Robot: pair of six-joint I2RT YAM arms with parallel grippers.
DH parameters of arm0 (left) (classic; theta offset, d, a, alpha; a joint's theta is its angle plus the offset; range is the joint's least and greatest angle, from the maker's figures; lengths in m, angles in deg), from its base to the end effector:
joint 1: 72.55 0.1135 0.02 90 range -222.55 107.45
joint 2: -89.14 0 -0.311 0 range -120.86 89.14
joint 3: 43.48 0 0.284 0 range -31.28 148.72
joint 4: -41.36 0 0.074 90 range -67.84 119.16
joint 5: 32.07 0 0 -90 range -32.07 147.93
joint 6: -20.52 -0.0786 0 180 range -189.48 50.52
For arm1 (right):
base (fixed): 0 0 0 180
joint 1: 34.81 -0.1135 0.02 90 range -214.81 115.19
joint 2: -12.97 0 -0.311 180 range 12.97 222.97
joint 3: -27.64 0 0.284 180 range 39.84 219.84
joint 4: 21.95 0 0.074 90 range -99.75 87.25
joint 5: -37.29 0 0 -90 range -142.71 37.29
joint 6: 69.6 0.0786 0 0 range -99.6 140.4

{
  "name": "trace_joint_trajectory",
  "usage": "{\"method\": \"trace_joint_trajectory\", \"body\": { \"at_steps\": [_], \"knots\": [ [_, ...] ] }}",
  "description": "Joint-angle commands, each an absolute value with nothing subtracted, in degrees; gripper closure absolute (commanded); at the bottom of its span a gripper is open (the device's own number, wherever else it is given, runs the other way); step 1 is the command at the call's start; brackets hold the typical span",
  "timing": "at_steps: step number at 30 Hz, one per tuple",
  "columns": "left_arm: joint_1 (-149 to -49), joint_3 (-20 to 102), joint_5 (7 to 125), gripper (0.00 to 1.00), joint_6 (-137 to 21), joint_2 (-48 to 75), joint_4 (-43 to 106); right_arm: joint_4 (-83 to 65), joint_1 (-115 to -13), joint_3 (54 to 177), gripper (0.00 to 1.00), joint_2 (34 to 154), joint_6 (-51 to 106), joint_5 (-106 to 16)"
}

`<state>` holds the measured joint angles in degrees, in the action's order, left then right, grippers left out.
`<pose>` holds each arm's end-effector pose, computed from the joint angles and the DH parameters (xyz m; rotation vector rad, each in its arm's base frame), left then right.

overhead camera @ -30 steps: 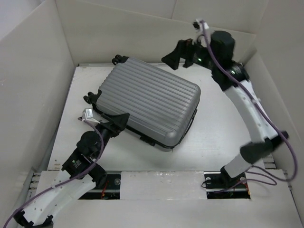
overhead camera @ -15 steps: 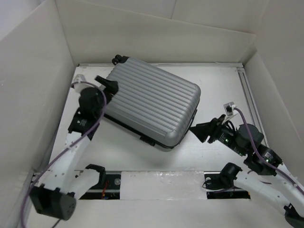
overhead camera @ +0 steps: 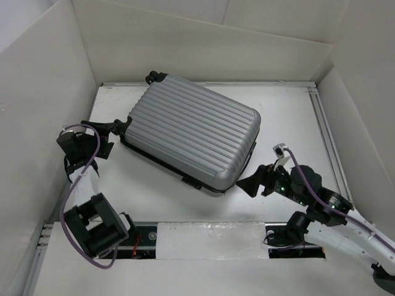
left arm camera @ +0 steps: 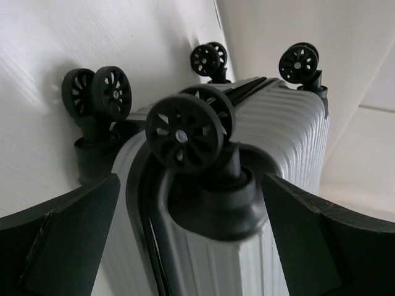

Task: Pack the luggage

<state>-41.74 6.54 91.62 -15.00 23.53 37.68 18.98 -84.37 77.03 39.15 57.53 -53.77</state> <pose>0.2772 0.1145 0.2744 -0.9831 1.6678 -0.8364 0.0966 0.1111 0.3162 -0.2042 2.0008 0.9946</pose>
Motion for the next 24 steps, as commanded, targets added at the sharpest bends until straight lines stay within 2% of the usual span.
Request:
{"method": "trace_joint_trajectory", "body": {
  "at_steps": [1,4,8,11,16,19,21,24],
  "knots": [
    [-40.8,6.5,101.6,0.00,-13.3,18.1,49.8,14.9,-84.9,74.2,0.09,39.4,57.8,-52.2],
    [-40.8,8.1,103.5,0.00,-12.5,14.9,53.1,11.3,-85.4,71.5,0.09,39.4,57.8,-50.4],
    [-41.3,8.7,103.0,0.00,-11.0,10.7,56.8,4.1,-86.0,67.4,0.17,42.8,56.4,-44.9],
    [-42.0,8.0,103.6,0.00,-7.2,8.2,63.4,-3.0,-87.5,65.0,0.18,46.6,56.4,-42.2],
    [-43.0,8.0,103.6,0.00,-3.8,5.7,70.4,-7.1,-93.2,64.9,0.18,53.7,55.3,-45.8],
    [-45.2,8.5,103.6,0.04,-1.1,3.5,73.0,-7.1,-97.9,66.3,0.18,55.9,55.8,-52.2],
    [-45.9,7.9,103.1,0.08,0.5,2.8,75.4,-6.5,-101.9,66.8,0.18,55.9,56.4,-58.3],
    [-45.9,7.4,102.5,0.36,2.6,2.8,79.1,-6.5,-107.3,65.6,0.20,52.7,60.2,-67.2]
  ]
}}
